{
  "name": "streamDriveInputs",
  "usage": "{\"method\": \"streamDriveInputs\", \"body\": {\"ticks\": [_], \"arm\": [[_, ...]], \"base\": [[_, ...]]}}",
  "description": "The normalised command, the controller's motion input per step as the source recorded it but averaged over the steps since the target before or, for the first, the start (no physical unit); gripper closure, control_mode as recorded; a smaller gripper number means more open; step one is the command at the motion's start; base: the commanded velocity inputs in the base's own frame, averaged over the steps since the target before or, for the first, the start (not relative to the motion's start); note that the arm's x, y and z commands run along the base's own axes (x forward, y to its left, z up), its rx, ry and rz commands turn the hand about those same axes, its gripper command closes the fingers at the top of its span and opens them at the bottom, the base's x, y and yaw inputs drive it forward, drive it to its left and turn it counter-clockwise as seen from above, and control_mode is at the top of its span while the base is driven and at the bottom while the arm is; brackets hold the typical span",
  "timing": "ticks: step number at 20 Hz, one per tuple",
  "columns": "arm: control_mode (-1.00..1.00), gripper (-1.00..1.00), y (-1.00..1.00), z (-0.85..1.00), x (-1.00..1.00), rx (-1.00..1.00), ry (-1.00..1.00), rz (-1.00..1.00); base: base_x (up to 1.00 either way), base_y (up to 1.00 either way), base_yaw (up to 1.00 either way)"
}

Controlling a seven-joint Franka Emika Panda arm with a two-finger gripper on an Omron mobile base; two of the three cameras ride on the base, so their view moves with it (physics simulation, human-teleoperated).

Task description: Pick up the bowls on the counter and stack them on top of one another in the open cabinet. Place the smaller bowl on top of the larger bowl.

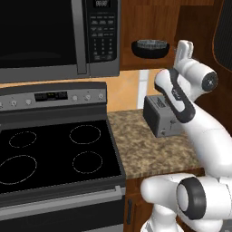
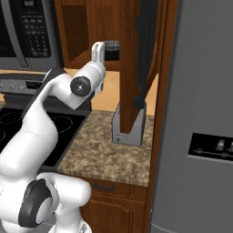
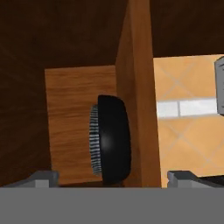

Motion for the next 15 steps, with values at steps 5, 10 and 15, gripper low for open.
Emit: {"method": "streamDriveInputs", "body": {"ticks": [5,10,15], "arm": [[-1.0,-1.0,0.05,0.0,-0.58,-0.04,0.42,0.0],[-1.0,-1.0,0.0,-0.03,-0.6,-0.01,0.49,0.0],[-1.0,-1.0,0.0,-0.47,-0.83,-0.03,0.3,0.01]], "base": [[0.0,0.0,0.0],[0.0,0.0,0.0],[0.0,0.0,0.0]]}}
